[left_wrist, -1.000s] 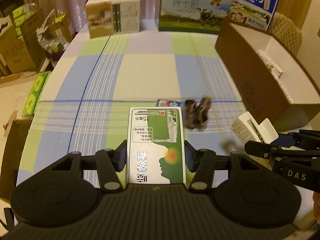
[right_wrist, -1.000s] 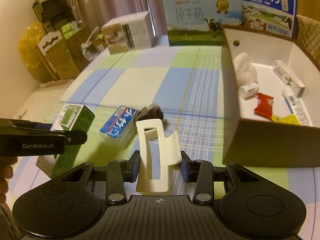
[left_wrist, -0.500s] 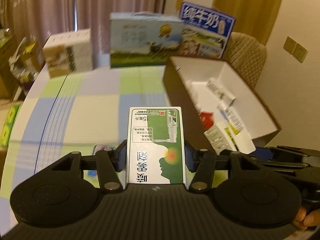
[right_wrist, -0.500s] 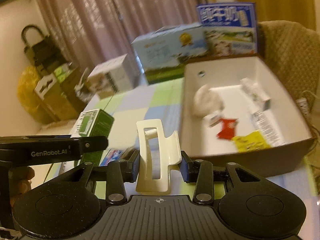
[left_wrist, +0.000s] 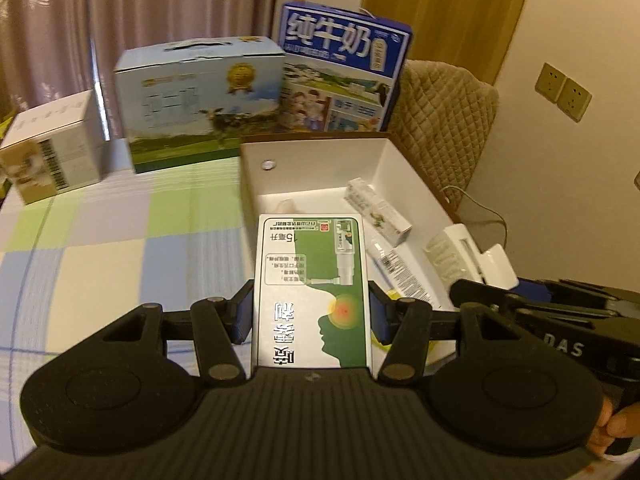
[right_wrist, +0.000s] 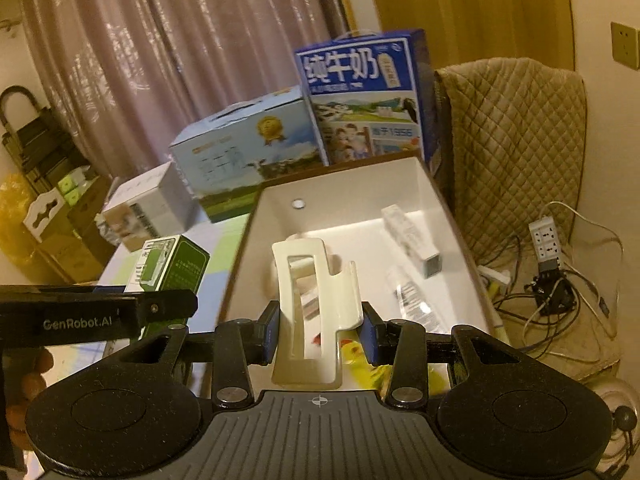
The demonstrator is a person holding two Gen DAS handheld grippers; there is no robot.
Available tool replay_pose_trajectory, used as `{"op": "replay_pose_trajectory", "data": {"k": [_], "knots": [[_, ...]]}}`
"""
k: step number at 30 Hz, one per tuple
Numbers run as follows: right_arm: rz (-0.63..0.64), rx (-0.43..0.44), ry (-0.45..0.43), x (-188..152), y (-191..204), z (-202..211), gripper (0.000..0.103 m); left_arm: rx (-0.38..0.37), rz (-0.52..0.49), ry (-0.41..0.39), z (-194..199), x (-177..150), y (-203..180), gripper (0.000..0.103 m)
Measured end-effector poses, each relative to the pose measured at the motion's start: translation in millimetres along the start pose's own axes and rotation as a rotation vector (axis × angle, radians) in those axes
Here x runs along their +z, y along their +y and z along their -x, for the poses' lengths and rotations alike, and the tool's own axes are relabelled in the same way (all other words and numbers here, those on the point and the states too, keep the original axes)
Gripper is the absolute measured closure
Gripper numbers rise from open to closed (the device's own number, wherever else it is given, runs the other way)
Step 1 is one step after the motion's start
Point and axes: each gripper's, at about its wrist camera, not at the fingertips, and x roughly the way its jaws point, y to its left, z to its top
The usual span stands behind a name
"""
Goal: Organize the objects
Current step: 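Carry medicine box and clip into the brown box and open right tool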
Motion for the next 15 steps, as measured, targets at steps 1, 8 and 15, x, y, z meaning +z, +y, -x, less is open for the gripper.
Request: {"op": "replay_pose_trajectory", "data": {"k": [1,8,15], "knots": [[-0.004,-0.003,0.003,4,-6,-6,0.066,-0.002,-0.005,0.005,-8,5,-5,0.052],[-0.019,-0.016,0.046,16,-37,-58,0.066,0.016,-0.028,0.046,-68,31,-23,0.052],[-0.03,-0.024,0.072,31,-52,-114,0.066,0.055,0.001,0.079,-122,54,-16,0.052]]}}
